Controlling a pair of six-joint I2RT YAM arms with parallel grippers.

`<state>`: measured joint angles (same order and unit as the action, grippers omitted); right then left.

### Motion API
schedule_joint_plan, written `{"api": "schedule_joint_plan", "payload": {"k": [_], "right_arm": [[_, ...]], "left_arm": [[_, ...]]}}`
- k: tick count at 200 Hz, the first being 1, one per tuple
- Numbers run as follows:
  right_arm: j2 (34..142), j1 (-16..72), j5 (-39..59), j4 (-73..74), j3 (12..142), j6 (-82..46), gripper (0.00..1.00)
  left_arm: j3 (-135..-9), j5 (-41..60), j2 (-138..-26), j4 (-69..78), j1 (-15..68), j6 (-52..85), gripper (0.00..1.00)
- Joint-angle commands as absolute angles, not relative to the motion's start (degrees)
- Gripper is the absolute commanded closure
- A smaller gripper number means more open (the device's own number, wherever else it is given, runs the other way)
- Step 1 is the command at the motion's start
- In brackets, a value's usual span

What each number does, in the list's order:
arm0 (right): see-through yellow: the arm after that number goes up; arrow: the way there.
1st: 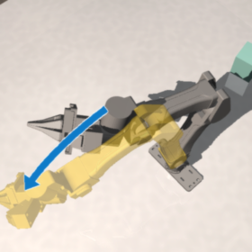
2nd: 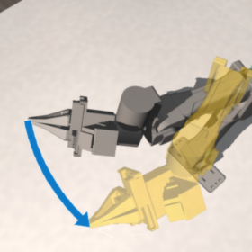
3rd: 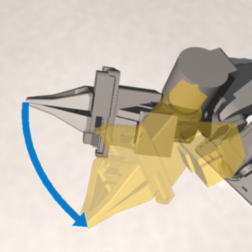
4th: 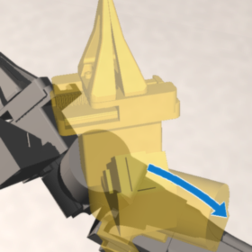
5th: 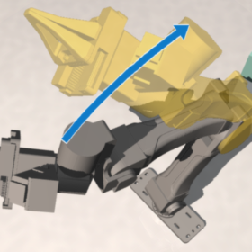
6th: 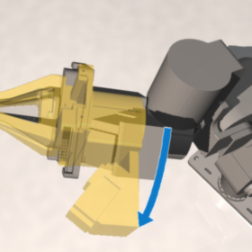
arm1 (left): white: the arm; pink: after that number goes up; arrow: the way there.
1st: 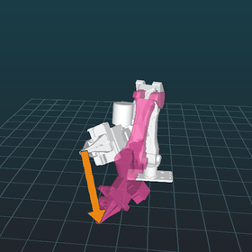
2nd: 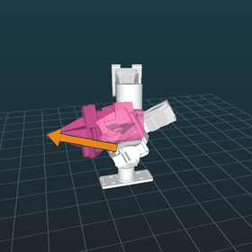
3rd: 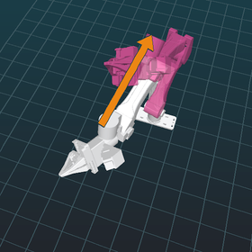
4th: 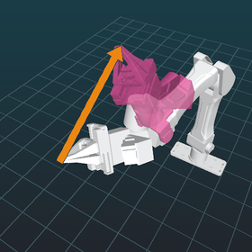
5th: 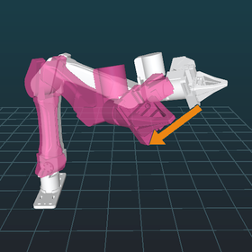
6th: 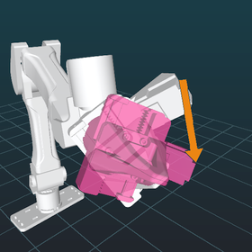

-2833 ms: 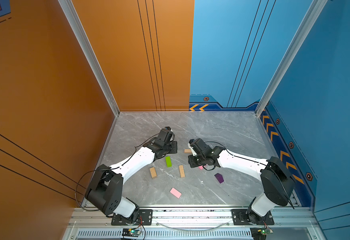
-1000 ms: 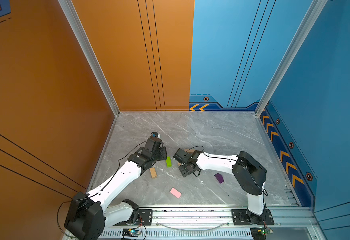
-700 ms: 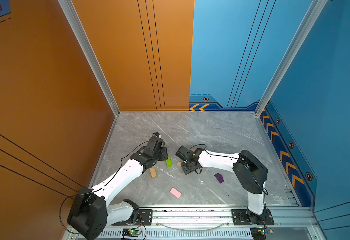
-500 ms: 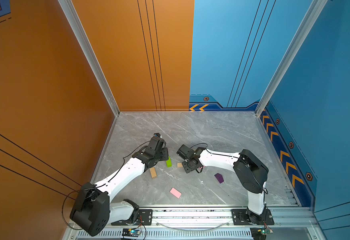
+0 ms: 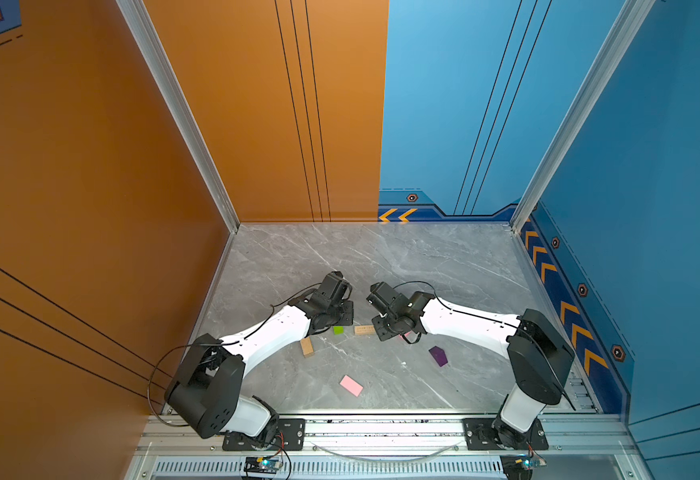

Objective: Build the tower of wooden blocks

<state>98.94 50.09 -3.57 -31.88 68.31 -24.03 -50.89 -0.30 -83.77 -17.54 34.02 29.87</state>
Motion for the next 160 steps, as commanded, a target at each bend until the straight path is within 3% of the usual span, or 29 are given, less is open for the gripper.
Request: {"api": "schedule_joint_plan", "payload": {"k": [1,19,52,160], "right_arm": [[97.3,47.9,2.3,-27.8,65.0,-25.9,0.87],[96.6,46.4,6.2,-24.0,62.9,-27.3,1.00],[96.9,44.9,9.7,-20.2,61.3,-28.6,1.00],[99.9,43.3,11.8,-17.2,60.0,-29.4,1.00]], "left_arm": [[-53.1,1.2,-85.4,-20.5,34.9,30.0,0.93],[-52.8,1.9,-86.1,-20.6,35.2,30.5,0.94],[-52.9,2.4,-87.7,-21.0,35.9,30.8,1.00],[-53.4,1.8,-92.8,-23.4,36.4,31.4,1.00]]}}
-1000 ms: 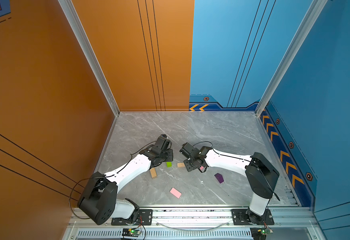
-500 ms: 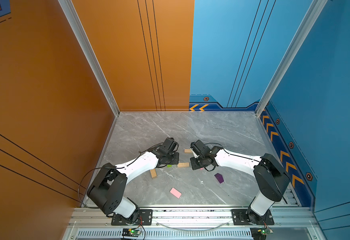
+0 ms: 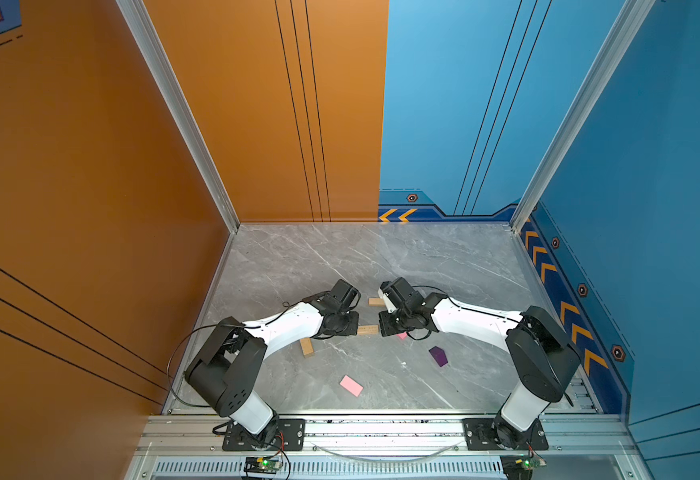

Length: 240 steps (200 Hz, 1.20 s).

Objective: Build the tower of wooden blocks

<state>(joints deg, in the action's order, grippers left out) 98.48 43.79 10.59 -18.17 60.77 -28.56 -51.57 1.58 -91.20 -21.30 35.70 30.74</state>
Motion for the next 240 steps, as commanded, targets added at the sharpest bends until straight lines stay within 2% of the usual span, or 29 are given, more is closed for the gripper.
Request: {"api": "schedule_joint_plan", "payload": {"k": [1,240], "right_arm": [[100.0,43.4,11.8,-17.3,60.0,-29.4,1.00],[104.4,41.0,15.4,-13.5,58.5,-31.0,1.00]], "left_arm": [[-53.4,1.8,-92.9,-23.4,36.4,31.4,1.00],[-58.1,3.2,-100.7,-23.4,38.6,31.6,1.00]]}}
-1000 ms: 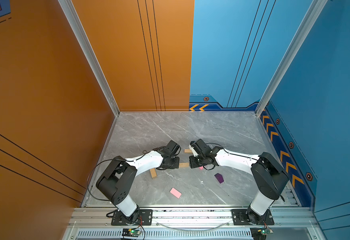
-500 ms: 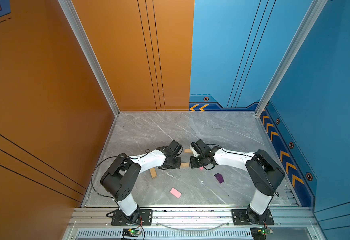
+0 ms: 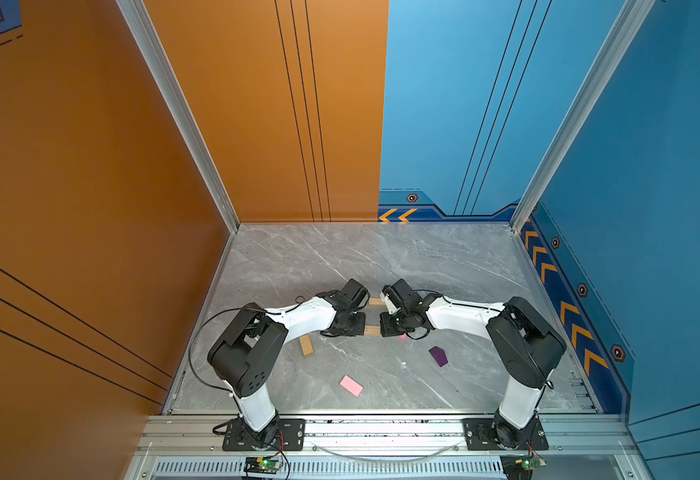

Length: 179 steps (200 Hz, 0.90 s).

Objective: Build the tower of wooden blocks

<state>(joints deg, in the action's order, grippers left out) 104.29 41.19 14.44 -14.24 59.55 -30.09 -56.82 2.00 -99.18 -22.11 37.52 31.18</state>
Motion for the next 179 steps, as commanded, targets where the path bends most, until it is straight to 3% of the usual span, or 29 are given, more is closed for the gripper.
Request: {"api": "schedule_joint_plan", "payload": {"k": [1,179], "right_arm": [[104.4,41.0,15.4,-13.5,58.5,-31.0,1.00],[103.5,36.3,15.2,-12.8,58.0,-31.2,1.00]], "left_arm": [[-58.1,3.2,-100.8,-23.4,38.7,31.6,1.00],[-66.3,4.8,-108.9,-23.3,39.8,31.6,1.00]]}}
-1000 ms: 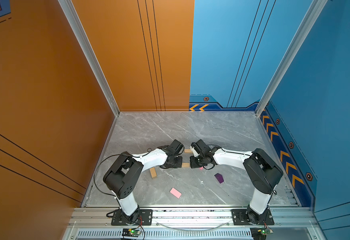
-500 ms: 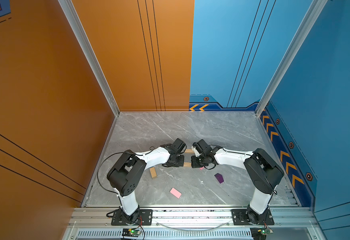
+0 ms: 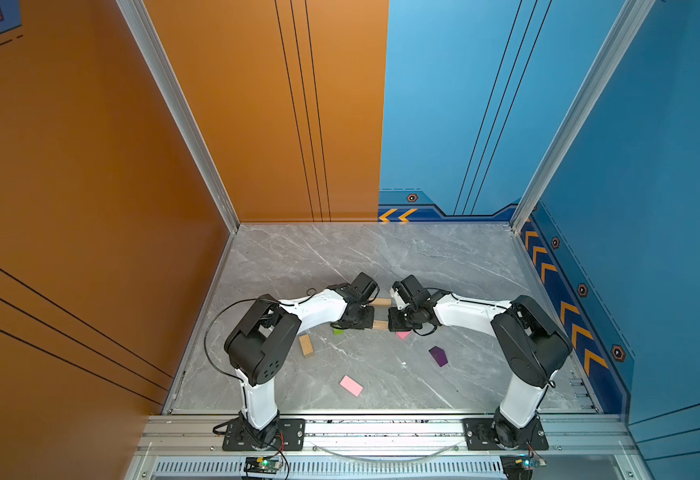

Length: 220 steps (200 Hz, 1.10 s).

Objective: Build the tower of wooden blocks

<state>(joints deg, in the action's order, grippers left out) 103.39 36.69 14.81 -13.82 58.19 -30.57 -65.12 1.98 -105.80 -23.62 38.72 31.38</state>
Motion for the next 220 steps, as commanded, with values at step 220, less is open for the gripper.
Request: {"api": "schedule_joint_plan", "payload": {"k": [220], "right_arm": [[110.8,32.3,17.0,-11.7,64.0,-32.1,1.00]], "left_arm": [[-72.1,5.5,-116.4,-22.4,35.7,32.8,1.00]]}}
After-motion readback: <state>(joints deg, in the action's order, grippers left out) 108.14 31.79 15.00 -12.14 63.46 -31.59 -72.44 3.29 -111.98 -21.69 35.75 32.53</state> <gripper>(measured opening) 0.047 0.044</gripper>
